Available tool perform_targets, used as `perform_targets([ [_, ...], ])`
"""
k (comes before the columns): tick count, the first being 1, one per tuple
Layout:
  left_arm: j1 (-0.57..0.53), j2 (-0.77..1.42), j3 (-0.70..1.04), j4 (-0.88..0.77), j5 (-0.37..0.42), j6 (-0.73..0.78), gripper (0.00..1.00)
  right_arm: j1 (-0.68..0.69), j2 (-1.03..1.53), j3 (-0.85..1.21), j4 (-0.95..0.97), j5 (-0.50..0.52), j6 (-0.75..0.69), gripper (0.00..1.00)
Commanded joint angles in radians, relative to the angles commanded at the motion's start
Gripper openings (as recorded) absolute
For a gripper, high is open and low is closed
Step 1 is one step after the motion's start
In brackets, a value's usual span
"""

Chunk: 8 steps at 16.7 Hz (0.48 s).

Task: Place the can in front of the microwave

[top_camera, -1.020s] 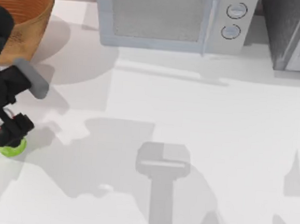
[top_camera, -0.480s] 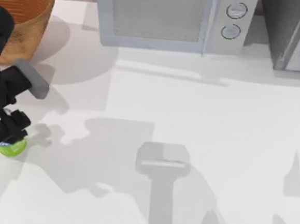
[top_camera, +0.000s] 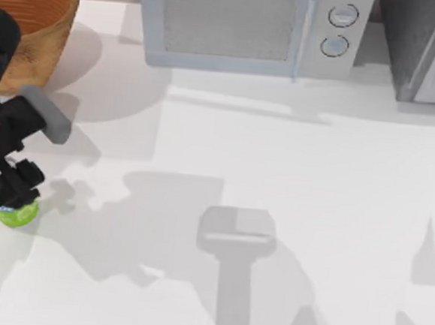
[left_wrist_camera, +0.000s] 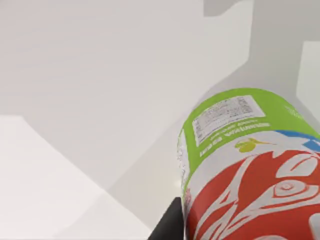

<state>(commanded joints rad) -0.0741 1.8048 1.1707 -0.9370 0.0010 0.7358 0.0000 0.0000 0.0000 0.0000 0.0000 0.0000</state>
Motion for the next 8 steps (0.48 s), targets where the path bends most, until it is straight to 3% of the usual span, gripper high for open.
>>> perform_targets([
  [8,-0.001,-0.046,0.106,-0.153,0.000,-0.002,0.00,0.000,0.000,0.000,0.000,0.000,0.000,1.00],
])
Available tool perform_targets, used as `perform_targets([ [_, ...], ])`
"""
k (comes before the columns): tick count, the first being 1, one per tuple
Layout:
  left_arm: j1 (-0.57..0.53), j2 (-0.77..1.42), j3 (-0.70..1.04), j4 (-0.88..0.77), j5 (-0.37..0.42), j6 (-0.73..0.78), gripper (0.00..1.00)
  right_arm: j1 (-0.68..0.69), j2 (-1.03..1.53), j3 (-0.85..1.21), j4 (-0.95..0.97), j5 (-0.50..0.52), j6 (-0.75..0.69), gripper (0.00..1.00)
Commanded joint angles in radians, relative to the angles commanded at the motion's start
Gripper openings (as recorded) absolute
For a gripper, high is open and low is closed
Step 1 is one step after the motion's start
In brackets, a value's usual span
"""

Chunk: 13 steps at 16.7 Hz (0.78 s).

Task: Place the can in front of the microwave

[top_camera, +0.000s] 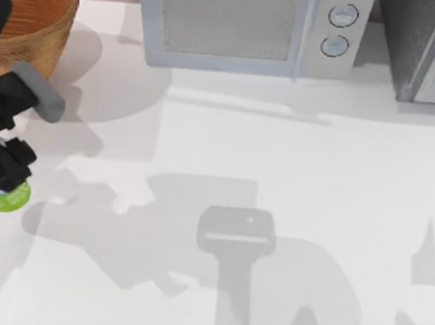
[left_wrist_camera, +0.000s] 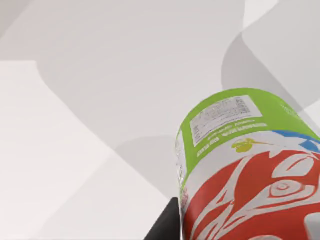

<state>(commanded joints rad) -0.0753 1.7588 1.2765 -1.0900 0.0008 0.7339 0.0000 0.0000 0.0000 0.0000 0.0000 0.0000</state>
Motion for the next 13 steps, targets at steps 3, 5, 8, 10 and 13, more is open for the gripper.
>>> perform_targets([
  [3,0.000,-0.002,0.002,-0.003,0.000,0.000,0.00,0.000,0.000,0.000,0.000,0.000,0.000,1.00],
  [5,0.000,0.005,0.001,-0.001,-0.001,0.000,0.00,0.000,0.000,0.000,0.000,0.000,0.000,1.00],
  [8,-0.029,0.053,0.065,-0.028,-0.001,-0.066,0.00,0.000,0.000,0.000,0.000,0.000,0.000,1.00],
  [10,-0.065,0.115,0.159,-0.063,-0.001,-0.160,0.00,0.000,0.000,0.000,0.000,0.000,0.000,1.00],
  [13,-0.138,0.235,0.345,-0.133,0.000,-0.355,0.00,0.000,0.000,0.000,0.000,0.000,0.000,1.00],
])
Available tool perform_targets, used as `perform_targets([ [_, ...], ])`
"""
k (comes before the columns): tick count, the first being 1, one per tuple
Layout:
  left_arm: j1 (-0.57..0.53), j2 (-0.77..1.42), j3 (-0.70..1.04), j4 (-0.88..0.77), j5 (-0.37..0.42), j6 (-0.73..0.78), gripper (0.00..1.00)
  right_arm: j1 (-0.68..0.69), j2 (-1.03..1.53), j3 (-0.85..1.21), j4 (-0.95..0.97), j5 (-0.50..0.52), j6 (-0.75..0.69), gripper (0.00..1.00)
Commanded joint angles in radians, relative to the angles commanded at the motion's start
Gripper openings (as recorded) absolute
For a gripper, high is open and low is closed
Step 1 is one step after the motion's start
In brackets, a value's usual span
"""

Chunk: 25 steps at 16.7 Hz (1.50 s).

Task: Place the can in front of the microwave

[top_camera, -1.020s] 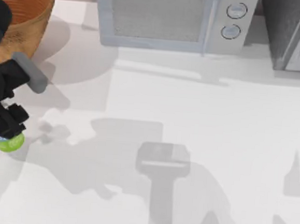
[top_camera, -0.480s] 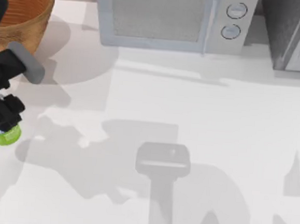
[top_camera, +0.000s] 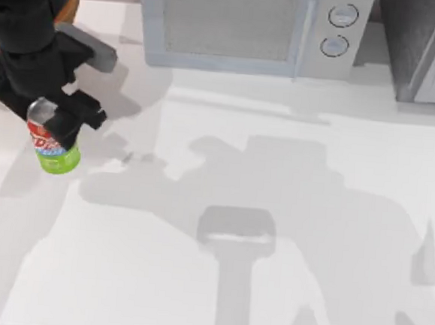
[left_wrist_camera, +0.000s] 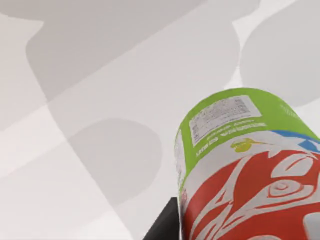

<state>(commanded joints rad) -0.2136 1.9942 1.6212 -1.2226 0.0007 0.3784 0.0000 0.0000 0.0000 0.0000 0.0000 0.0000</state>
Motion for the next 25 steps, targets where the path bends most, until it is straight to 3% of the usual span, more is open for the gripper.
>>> perform_targets([
  [7,-0.200,0.300,0.454,-0.176,0.005,-0.594,0.00,0.000,0.000,0.000,0.000,0.000,0.000,1.00],
  [11,-0.283,0.401,0.643,-0.231,0.004,-0.813,0.00,0.000,0.000,0.000,0.000,0.000,0.000,1.00],
  [25,-0.306,0.419,0.653,-0.208,0.003,-0.866,0.00,0.000,0.000,0.000,0.000,0.000,0.000,1.00],
])
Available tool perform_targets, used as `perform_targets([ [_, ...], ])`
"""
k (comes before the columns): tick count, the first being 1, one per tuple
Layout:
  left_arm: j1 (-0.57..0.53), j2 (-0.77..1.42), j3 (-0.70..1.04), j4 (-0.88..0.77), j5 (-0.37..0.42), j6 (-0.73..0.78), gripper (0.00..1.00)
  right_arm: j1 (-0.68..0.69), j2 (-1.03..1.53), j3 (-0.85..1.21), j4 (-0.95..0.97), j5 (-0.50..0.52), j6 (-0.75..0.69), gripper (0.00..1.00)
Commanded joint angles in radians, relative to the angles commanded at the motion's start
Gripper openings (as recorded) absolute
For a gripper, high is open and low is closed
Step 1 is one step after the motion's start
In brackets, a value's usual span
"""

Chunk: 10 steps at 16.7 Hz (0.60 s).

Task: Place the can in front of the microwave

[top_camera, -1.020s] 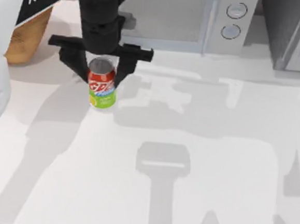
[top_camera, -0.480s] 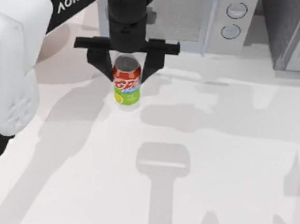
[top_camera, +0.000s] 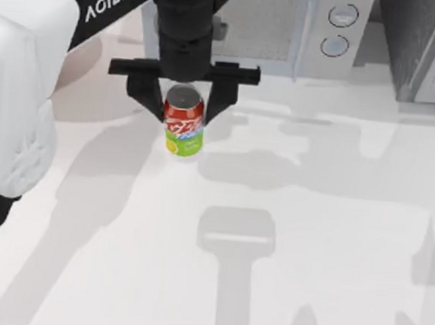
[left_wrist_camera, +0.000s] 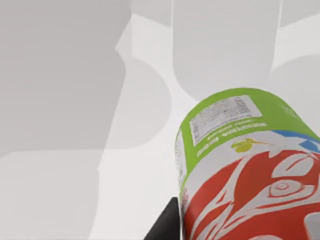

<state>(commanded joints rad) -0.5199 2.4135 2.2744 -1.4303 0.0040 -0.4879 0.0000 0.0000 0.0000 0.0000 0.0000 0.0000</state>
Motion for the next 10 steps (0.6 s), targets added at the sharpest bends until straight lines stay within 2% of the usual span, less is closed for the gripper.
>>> perform_targets([
  [3,0.000,0.000,-0.001,0.001,0.000,0.000,0.00,0.000,0.000,0.000,0.000,0.000,0.000,1.00],
  [10,0.000,0.000,-0.001,0.001,0.000,0.000,0.53,0.000,0.000,0.000,0.000,0.000,0.000,1.00],
])
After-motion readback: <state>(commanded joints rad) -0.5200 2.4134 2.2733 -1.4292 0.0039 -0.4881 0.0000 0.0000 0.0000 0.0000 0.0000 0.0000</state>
